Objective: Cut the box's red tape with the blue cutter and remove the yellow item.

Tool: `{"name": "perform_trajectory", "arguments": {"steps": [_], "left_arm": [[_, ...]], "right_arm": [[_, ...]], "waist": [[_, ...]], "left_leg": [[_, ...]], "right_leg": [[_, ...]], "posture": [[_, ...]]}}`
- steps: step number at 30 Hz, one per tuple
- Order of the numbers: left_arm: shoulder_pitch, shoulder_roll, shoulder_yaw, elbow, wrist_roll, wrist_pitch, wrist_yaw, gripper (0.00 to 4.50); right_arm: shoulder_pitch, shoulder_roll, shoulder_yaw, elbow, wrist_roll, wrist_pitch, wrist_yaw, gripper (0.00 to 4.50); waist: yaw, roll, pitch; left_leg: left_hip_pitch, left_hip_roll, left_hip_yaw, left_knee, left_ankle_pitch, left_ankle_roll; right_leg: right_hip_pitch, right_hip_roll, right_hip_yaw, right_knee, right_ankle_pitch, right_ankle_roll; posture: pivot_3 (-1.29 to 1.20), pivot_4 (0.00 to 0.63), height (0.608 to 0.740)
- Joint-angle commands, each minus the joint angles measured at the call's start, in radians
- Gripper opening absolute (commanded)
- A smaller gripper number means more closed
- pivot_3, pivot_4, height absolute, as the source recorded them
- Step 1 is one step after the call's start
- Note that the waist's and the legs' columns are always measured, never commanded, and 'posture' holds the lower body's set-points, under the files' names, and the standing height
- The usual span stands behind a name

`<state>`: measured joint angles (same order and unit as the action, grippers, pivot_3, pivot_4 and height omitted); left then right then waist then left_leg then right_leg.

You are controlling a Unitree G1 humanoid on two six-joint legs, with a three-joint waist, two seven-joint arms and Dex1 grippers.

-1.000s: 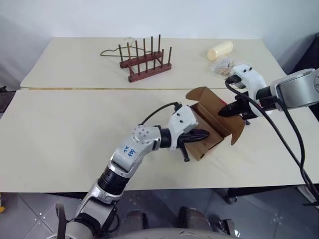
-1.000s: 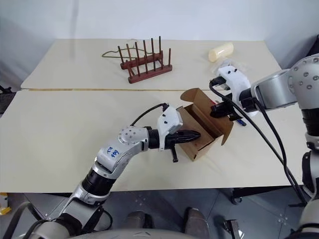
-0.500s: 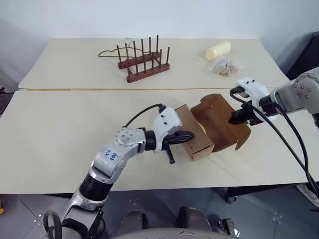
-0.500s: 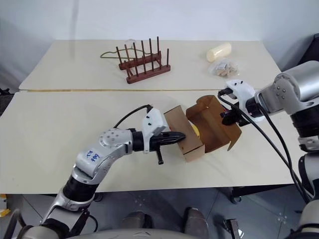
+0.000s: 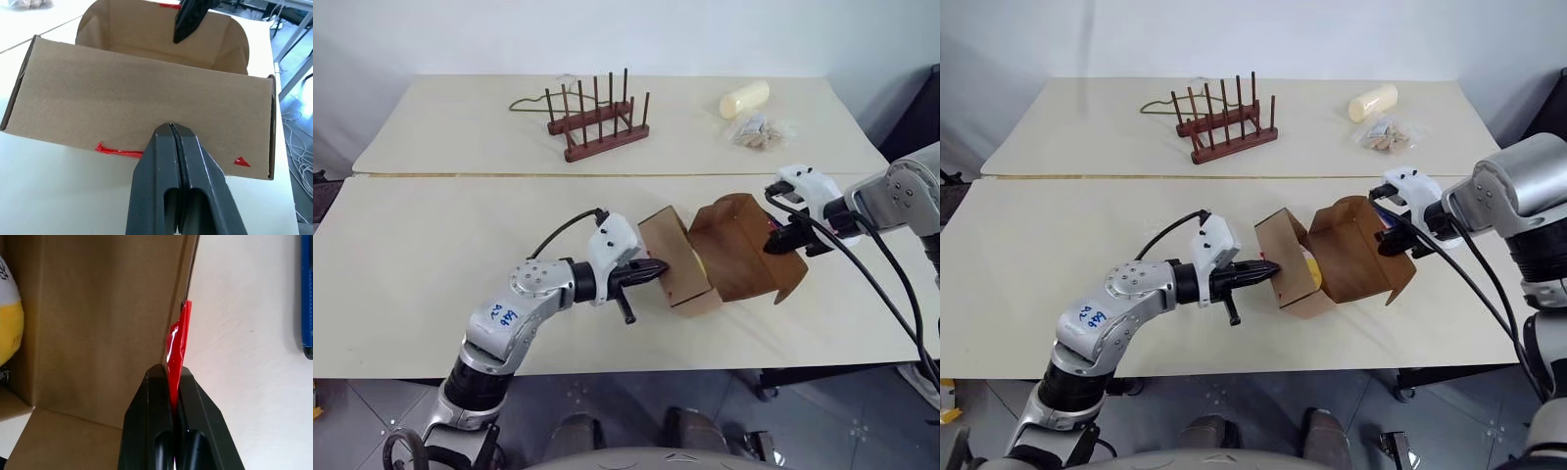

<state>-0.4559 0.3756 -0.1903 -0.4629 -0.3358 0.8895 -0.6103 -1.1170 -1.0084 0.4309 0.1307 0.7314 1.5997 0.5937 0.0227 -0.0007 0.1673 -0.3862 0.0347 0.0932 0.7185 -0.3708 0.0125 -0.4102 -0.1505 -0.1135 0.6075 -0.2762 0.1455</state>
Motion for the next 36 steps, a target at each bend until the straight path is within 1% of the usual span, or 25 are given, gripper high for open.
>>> {"name": "perform_trajectory", "arguments": {"steps": [1, 6, 12, 15, 16, 17, 19, 21, 23, 25, 26, 27, 29, 31, 32, 33, 35, 36], "left_arm": [[0.047, 0.047, 0.007, -0.005, -0.003, 0.083, 0.027, 0.0], [0.049, 0.064, 0.027, -0.014, -0.009, 0.086, 0.049, 0.0], [0.031, 0.057, 0.04, -0.007, -0.005, 0.061, 0.077, 0.0], [0.046, 0.061, 0.058, -0.031, -0.033, 0.094, 0.074, 0.0], [0.064, 0.067, 0.078, -0.043, -0.045, 0.124, 0.08, 0.0], [0.081, 0.086, 0.088, -0.053, -0.053, 0.144, 0.075, 0.18], [0.112, 0.128, 0.114, -0.06, -0.047, 0.155, 0.072, 0.6], [0.146, 0.166, 0.145, -0.062, -0.05, 0.136, 0.059, 1.17], [0.213, 0.245, 0.216, -0.064, -0.037, 0.07, 0.024, 1.76], [0.293, 0.289, 0.348, -0.055, -0.077, 0.006, -0.031, 2.4], [0.352, 0.302, 0.422, -0.031, -0.093, -0.058, -0.073, 2.74], [0.397, 0.312, 0.474, -0.01, -0.104, -0.11, -0.107, 3.05], [0.497, 0.331, 0.568, 0.042, -0.105, -0.229, -0.18, 3.65], [0.554, 0.329, 0.641, 0.086, -0.122, -0.322, -0.238, 4.29], [0.567, 0.322, 0.674, 0.106, -0.143, -0.343, -0.255, 4.47], [0.575, 0.314, 0.706, 0.126, -0.163, -0.367, -0.266, 4.47], [0.627, 0.323, 0.793, 0.221, -0.158, -0.478, -0.327, 4.47], [0.642, 0.33, 0.814, 0.255, -0.155, -0.516, -0.349, 4.47]], "right_arm": [[0.026, 0.021, -0.046, -0.064, 0.088, 0.015, -0.021, 0.02], [0.045, 0.036, -0.083, -0.092, 0.178, 0.015, -0.102, 0.02], [0.072, 0.05, -0.113, -0.108, 0.289, 0.015, -0.21, 0.02], [0.101, 0.068, -0.152, -0.096, 0.32, 0.015, -0.284, 0.02], [0.114, 0.069, -0.165, -0.098, 0.331, 0.015, -0.302, 0.22], [0.125, 0.073, -0.184, -0.108, 0.339, 0.015, -0.314, 0.47], [0.146, 0.078, -0.231, -0.145, 0.377, 0.015, -0.294, 1.04], [0.169, 0.094, -0.29, -0.181, 0.393, 0.015, -0.292, 1.72], [0.225, 0.049, -0.369, -0.256, 0.409, -0.031, -0.186, 2.38], [0.368, -0.049, -0.467, -0.339, 0.333, -0.292, 0.086, 3.12], [0.448, -0.084, -0.514, -0.325, 0.255, -0.465, 0.205, 3.51], [0.505, -0.104, -0.546, -0.313, 0.198, -0.589, 0.287, 3.86], [0.587, -0.107, -0.609, -0.216, 0.101, -0.816, 0.417, 4.49], [0.637, -0.09, -0.668, -0.163, 0.069, -0.944, 0.517, 4.5], [0.65, -0.081, -0.69, -0.148, 0.071, -0.966, 0.549, 4.5], [0.656, -0.064, -0.711, -0.126, 0.068, -0.999, 0.565, 4.5], [0.676, 0.015, -0.741, -0.109, -0.001, -1.218, 0.608, 4.5], [0.681, 0.041, -0.747, -0.111, -0.026, -1.281, 0.618, 4.5]], "waist": [[0.001, 0.0, 0.0], [0.003, 0.0, 0.002], [0.002, 0.0, 0.002], [0.001, 0.0, 0.002], [0.001, 0.0, 0.002], [0.001, 0.0, 0.002], [0.001, 0.001, 0.002], [0.0, 0.001, 0.002], [0.0, 0.001, 0.002], [0.005, 0.0, 0.003], [0.008, 0.0, 0.003], [0.007, 0.0, 0.003], [0.002, 0.0, 0.003], [-0.001, 0.0, 0.003], [-0.002, 0.0, 0.003], [-0.001, 0.0, 0.003], [-0.002, 0.0, 0.003], [-0.004, 0.0, 0.003]], "left_leg": [[0.0, 0.0, 0.0, 0.0, 0.0, 0.0], [-0.003, 0.0, 0.0, 0.0, 0.0, 0.0], [-0.004, -0.001, 0.0, -0.004, 0.0, 0.0], [-0.004, 0.0, 0.0, -0.005, 0.0, 0.0], [-0.004, 0.0, 0.0, -0.005, 0.0, -0.001], [-0.004, 0.0, 0.0, -0.005, 0.0, -0.001], [-0.004, 0.0, 0.0, -0.005, 0.0, -0.001], [-0.004, 0.0, 0.0, -0.005, 0.0, -0.001], [-0.004, 0.0, 0.0, -0.005, 0.0, -0.001], [-0.003, 0.0, 0.0, -0.006, -0.001, -0.002], [-0.004, 0.0, -0.001, -0.007, -0.001, -0.002], [-0.004, 0.0, -0.001, -0.008, -0.001, -0.001], [-0.003, -0.001, 0.002, -0.009, -0.002, 0.0], [-0.002, -0.001, 0.005, -0.009, -0.003, 0.0], [-0.002, -0.001, 0.005, -0.009, -0.003, 0.001], [-0.001, 0.0, 0.006, -0.009, -0.003, 0.0], [0.0, 0.001, 0.005, -0.009, -0.002, -0.001], [0.0, 0.002, 0.006, -0.009, -0.002, -0.001]], "right_leg": [[0.0, 0.0, 0.0, 0.0, 0.0, 0.0], [-0.002, 0.0, 0.0, 0.0, 0.0, 0.0], [-0.004, 0.0, -0.003, -0.003, 0.0, 0.0], [-0.004, 0.0, -0.003, -0.003, 0.0, 0.0], [-0.004, 0.0, -0.003, -0.003, 0.0, 0.0], [-0.004, 0.0, -0.003, -0.003, 0.0, 0.0], [-0.004, 0.0, -0.003, -0.003, 0.0, 0.0], [-0.004, 0.0, -0.003, -0.003, 0.0, 0.0], [-0.004, 0.001, -0.003, -0.003, 0.0, 0.001], [-0.004, 0.001, -0.003, -0.004, 0.0, 0.0], [-0.004, 0.001, -0.004, -0.007, 0.0, 0.001], [-0.004, 0.001, -0.004, -0.008, 0.0, 0.001], [-0.002, 0.001, -0.004, -0.015, 0.002, 0.004], [0.0, 0.001, -0.003, -0.017, 0.003, 0.006], [0.0, 0.001, -0.003, -0.017, 0.003, 0.006], [0.0, 0.001, -0.003, -0.016, 0.003, 0.006], [0.0, 0.002, -0.004, -0.014, 0.003, 0.006], [0.0, 0.002, -0.004, -0.014, 0.003, 0.006]], "posture": [[0.0, 0.15, 0.74], [0.0, 0.15, 0.74], [0.0, 0.15, 0.74], [0.0, 0.15, 0.74], [0.0, 0.15, 0.74], [0.0, 0.15, 0.74], [0.0, 0.15, 0.74], [0.0, 0.15, 0.74], [0.0, 0.15, 0.74], [0.0, 0.15, 0.74], [0.0, 0.15, 0.74], [0.0, 0.15, 0.74], [0.0, 0.15, 0.74], [0.0, 0.15, 0.74], [0.0, 0.15, 0.74], [0.0, 0.15, 0.74], [0.0, 0.15, 0.74], [0.0, 0.15, 0.74]]}}
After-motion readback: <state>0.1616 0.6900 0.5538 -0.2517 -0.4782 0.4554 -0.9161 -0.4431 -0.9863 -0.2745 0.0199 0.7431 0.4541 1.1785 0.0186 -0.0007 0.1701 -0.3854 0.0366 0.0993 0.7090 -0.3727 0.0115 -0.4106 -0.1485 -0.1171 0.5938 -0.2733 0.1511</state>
